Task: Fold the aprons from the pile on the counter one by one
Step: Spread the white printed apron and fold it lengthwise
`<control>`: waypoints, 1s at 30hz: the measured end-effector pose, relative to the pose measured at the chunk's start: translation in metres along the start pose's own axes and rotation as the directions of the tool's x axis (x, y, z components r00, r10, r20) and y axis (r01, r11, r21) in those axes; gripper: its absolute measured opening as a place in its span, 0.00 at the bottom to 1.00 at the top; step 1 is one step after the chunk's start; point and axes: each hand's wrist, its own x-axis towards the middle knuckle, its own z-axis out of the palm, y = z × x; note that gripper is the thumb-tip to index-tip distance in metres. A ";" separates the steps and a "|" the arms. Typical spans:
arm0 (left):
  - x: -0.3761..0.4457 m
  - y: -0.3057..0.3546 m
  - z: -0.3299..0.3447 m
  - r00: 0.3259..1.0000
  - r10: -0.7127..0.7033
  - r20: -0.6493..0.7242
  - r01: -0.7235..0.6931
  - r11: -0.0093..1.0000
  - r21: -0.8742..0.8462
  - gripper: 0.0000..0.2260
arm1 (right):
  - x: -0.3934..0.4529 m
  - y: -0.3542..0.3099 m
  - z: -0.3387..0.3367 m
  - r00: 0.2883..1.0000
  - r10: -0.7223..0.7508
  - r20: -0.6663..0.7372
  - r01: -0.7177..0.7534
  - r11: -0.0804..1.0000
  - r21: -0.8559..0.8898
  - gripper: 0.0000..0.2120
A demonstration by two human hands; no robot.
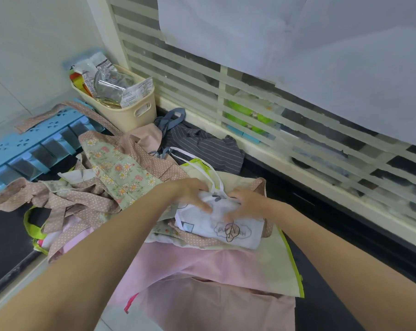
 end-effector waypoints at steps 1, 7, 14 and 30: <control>0.002 0.003 -0.002 0.999 -0.009 0.039 0.006 0.998 0.063 0.24 | 0.001 -0.004 -0.005 0.999 0.028 0.026 -0.030 0.996 0.084 0.27; 0.005 0.009 0.003 0.997 0.083 0.010 -0.083 0.997 0.000 0.22 | 0.022 -0.031 -0.018 0.971 0.238 -0.007 -0.211 0.873 0.441 0.23; 0.004 0.006 0.011 0.989 0.143 -0.042 -0.146 0.985 -0.093 0.18 | 0.033 -0.047 -0.021 0.947 0.147 -0.287 -0.054 0.950 0.306 0.09; 0.002 0.032 0.010 0.997 0.078 -0.020 -0.078 0.878 -0.472 0.12 | -0.031 -0.139 -0.077 0.907 -0.091 -0.412 0.408 0.435 0.803 0.07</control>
